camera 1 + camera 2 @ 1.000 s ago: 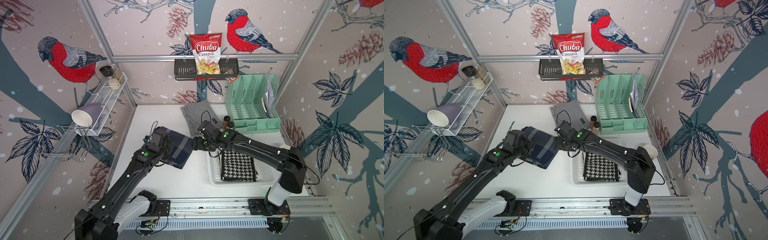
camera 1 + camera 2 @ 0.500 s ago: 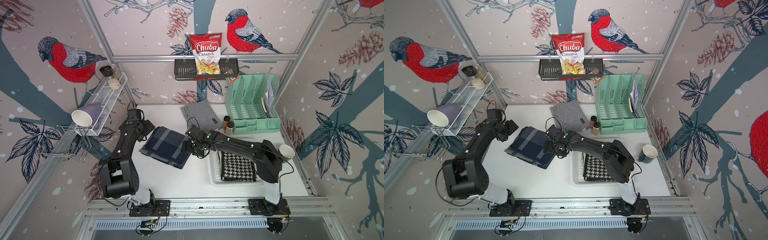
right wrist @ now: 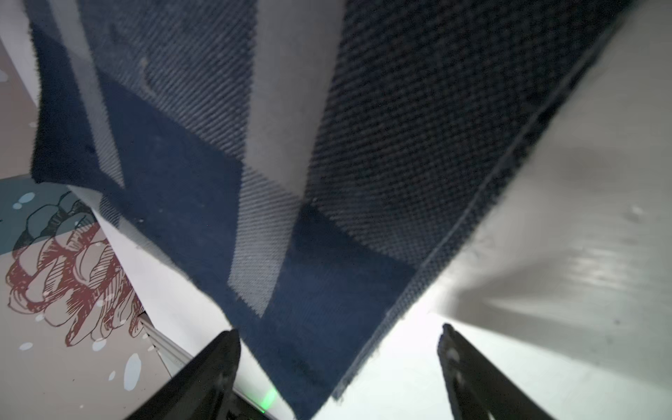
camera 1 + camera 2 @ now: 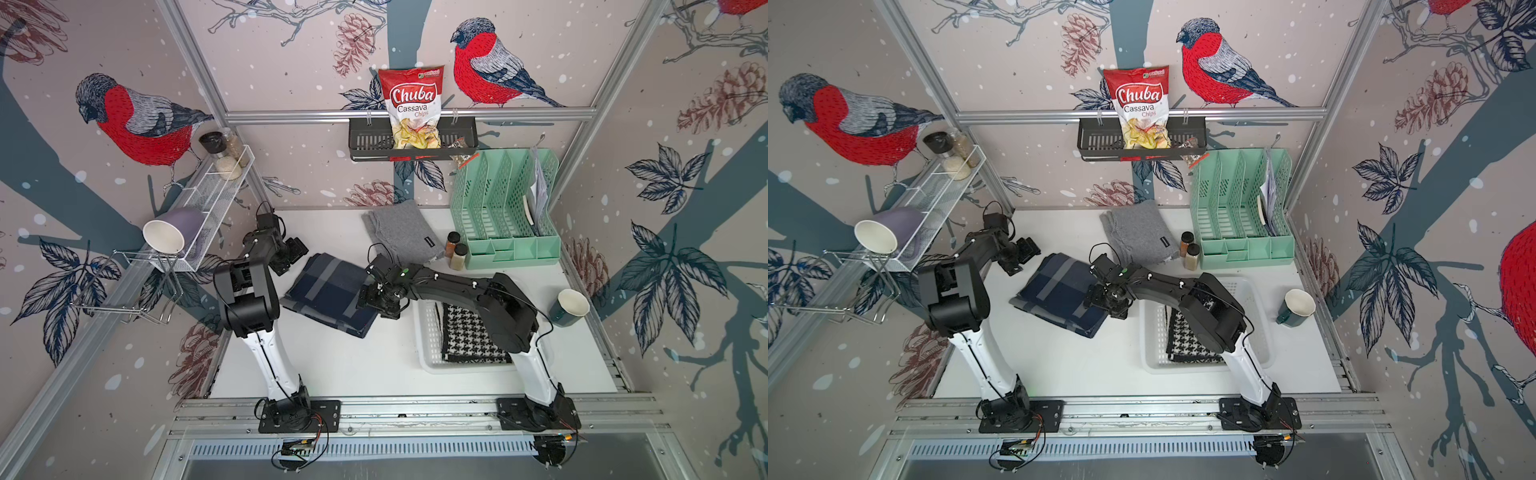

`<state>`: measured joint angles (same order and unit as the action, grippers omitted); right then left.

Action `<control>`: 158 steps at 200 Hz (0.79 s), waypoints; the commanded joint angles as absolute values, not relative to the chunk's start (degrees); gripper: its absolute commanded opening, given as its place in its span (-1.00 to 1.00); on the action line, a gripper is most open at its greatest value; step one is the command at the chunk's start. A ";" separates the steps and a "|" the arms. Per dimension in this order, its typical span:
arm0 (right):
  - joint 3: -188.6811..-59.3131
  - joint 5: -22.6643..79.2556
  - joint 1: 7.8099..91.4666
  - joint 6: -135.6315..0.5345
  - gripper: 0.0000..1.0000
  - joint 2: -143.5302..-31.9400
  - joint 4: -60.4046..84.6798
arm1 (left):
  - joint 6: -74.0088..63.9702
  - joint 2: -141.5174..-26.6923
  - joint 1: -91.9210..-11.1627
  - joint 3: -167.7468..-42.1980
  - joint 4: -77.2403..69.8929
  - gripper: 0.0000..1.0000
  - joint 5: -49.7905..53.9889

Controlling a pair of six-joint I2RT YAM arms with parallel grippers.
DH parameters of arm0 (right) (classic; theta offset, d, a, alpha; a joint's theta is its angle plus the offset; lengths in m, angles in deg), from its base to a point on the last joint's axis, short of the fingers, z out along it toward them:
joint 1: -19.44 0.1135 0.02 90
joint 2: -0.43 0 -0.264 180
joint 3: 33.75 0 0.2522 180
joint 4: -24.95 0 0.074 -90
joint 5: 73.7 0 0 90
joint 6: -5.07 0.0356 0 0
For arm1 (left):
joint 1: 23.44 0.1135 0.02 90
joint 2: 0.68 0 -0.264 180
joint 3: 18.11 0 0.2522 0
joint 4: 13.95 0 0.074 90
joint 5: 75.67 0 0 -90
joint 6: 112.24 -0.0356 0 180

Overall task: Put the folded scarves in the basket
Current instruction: Move the scarf to the center of the board.

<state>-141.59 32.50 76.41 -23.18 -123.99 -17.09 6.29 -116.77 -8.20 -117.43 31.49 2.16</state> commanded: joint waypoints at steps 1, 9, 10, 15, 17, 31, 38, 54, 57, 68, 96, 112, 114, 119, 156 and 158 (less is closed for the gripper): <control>-141.10 34.66 75.90 -22.08 0.81 -124.88 -15.13 | 5.06 -118.13 -7.97 -117.27 30.22 0.68 -0.70; -141.02 34.86 75.78 -22.02 0.81 -125.07 -14.82 | 5.30 -118.22 -7.97 -116.47 29.43 0.66 -1.37; -141.02 34.86 75.78 -22.02 0.81 -125.07 -14.82 | 5.33 -118.20 -8.02 -116.35 29.34 0.66 -1.43; -140.96 34.99 75.69 -22.00 0.81 -125.15 -14.53 | 5.44 -118.12 -7.92 -115.82 28.88 0.67 -1.49; -140.98 35.08 75.69 -22.00 0.81 -125.18 -14.47 | 5.53 -118.06 -7.96 -115.65 28.83 0.66 -1.43; -141.56 35.59 75.44 -22.32 0.81 -125.97 -14.21 | 6.40 -117.31 -7.85 -114.12 27.86 0.66 -1.60; -142.11 35.38 75.23 -22.77 0.81 -126.28 -14.67 | 6.93 -116.65 -7.72 -112.98 27.10 0.66 -2.32; -142.99 34.84 74.69 -23.83 0.80 -126.81 -15.36 | 8.18 -114.55 -7.58 -109.35 25.09 0.65 -3.57; -143.15 34.78 74.48 -24.03 0.80 -126.87 -15.46 | 8.46 -114.07 -7.57 -108.56 24.90 0.65 -3.60; -143.32 34.75 73.86 -24.71 0.80 -126.96 -15.53 | 9.71 -111.90 -7.32 -105.04 23.27 0.65 -4.11; -145.30 33.94 72.44 -28.19 0.79 -127.48 -17.46 | 13.03 -104.54 -6.75 -95.96 19.90 0.65 -3.34; -147.09 33.04 71.66 -31.02 0.79 -128.04 -19.32 | 13.98 -100.54 -6.74 -91.89 19.61 0.65 -2.08; -147.29 33.00 71.48 -31.60 0.79 -128.06 -19.38 | 14.02 -100.11 -6.74 -91.48 19.59 0.65 -1.99; -147.66 33.04 71.15 -32.48 0.79 -128.27 -19.63 | 14.27 -99.04 -6.74 -90.28 19.50 0.65 -1.92; -153.58 33.53 68.81 -39.71 0.78 -131.25 -24.26 | 16.69 -91.09 -6.79 -80.64 18.36 0.65 -2.26; -153.98 33.35 68.76 -40.10 0.78 -131.43 -24.66 | 16.91 -90.41 -6.75 -80.01 18.29 0.65 -2.32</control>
<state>-150.07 34.25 69.83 -32.82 -129.65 -19.45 13.97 -94.91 -6.80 -85.06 19.64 -2.32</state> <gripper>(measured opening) 0.894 0.824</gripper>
